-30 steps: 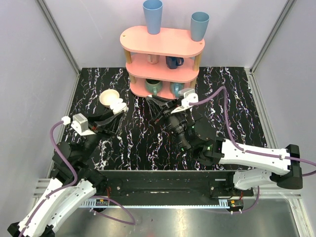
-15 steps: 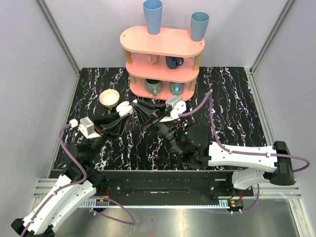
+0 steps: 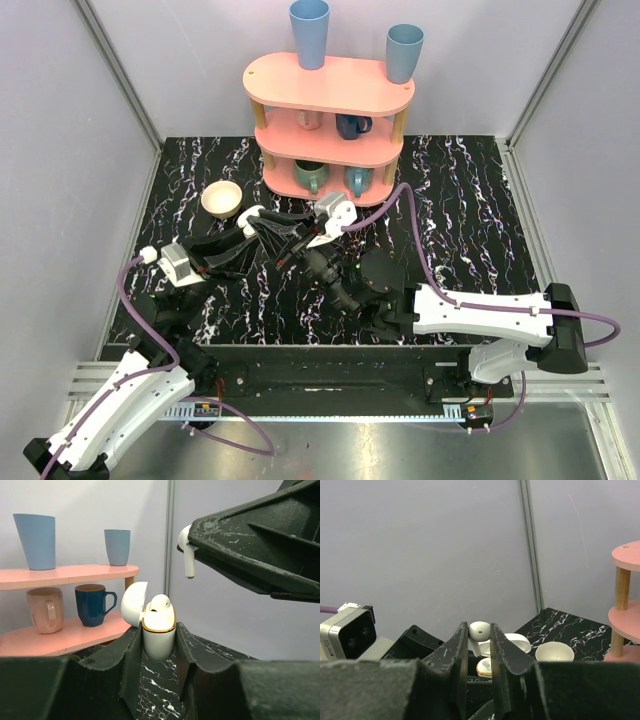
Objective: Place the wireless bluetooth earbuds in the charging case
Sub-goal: Insert the left earbud into the left side groove of the charging case.
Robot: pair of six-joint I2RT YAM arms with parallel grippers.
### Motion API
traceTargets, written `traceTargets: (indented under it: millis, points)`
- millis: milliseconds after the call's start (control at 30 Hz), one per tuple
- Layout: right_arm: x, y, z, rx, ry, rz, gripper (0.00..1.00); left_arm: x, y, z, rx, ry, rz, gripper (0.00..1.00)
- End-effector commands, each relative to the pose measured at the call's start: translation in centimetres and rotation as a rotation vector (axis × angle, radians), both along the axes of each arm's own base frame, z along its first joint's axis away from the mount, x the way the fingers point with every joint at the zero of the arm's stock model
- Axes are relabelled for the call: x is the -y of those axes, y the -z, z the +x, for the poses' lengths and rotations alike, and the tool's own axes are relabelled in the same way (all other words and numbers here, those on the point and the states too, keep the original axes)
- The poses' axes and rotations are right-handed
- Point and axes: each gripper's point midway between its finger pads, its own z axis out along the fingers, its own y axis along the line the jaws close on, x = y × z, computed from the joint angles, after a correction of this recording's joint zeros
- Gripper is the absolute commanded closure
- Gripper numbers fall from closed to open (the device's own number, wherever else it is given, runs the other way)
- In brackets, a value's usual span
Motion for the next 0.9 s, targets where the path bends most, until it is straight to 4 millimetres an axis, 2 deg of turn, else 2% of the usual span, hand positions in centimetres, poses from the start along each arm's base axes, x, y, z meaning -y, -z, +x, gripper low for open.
traceTargets:
  millis: [0, 867]
  points:
    - [-0.3, -1.8, -0.7, 0.002, -0.035, 0.039, 0.83, -0.1, -1.7, -1.0, 0.080, 0.019, -0.025, 1.00]
    - [-1.4, -1.2, -1.0, -0.004, -0.065, 0.017, 0.83, -0.3, -1.9, -1.0, 0.077, 0.006, -0.023, 1.00]
